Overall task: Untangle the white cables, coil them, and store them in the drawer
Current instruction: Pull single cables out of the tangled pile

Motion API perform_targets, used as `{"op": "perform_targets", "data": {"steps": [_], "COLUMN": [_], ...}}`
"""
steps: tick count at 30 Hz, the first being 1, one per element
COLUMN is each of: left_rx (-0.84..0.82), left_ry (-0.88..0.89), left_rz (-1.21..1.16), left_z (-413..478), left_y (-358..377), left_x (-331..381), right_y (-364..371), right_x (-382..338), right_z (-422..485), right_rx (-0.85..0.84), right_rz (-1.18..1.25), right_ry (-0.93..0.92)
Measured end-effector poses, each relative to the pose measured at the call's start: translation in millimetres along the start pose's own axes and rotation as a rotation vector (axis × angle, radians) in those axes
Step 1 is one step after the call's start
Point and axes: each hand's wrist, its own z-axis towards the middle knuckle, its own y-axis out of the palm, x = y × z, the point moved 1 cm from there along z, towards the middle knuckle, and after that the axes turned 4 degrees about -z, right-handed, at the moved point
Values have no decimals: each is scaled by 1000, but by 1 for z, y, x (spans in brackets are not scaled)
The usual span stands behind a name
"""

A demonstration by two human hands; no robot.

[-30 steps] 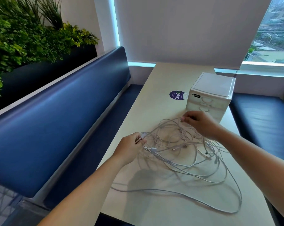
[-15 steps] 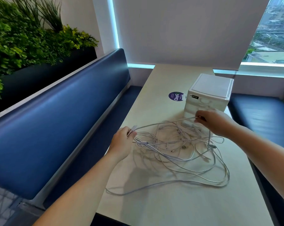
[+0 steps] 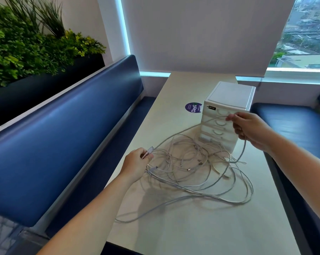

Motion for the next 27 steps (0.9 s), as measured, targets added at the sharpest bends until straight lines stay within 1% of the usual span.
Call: {"op": "perform_targets", "data": {"steps": [2,5,7,9,11,15,17,18,20,22,24,27], "left_rx": [17,105,171,170,130,57,-36,-94,-194,-229,-196,-63], "left_ry": [-11,-44,-28,13,54,166,212,217,193,184,179,132], "left_rz": [-28,-72,-74,-132,-224,-322,-336,-329,-291,-176,-97,-185], "left_z": [-2,-9,-14,-21,-29,-44,-47,-47,-48,-50,-53,-57], "left_y": [2,3,3,4,6,15,21,24,28,29,28,21], "left_x": [4,13,22,35,51,86,99,103,106,103,97,90], "right_y": [2,5,9,15,21,37,47,51,55,52,47,31], "right_x": [-16,-31,-37,-41,-42,-37,-34,-33,-29,-17,1,26], "right_z": [-5,-12,-16,-19,-19,-28,-35,-38,-38,-36,-34,-35], "right_rx": [-15,-58,-134,-238,-351,-638,-731,-745,-712,-670,-679,-633], "right_rz": [146,214,229,249,206,-45,-96,-95,-106,-216,-357,-522], "right_ry": [-18,-65,-105,-125,-158,-216,-232,-248,-278,-298,-316,-320]}}
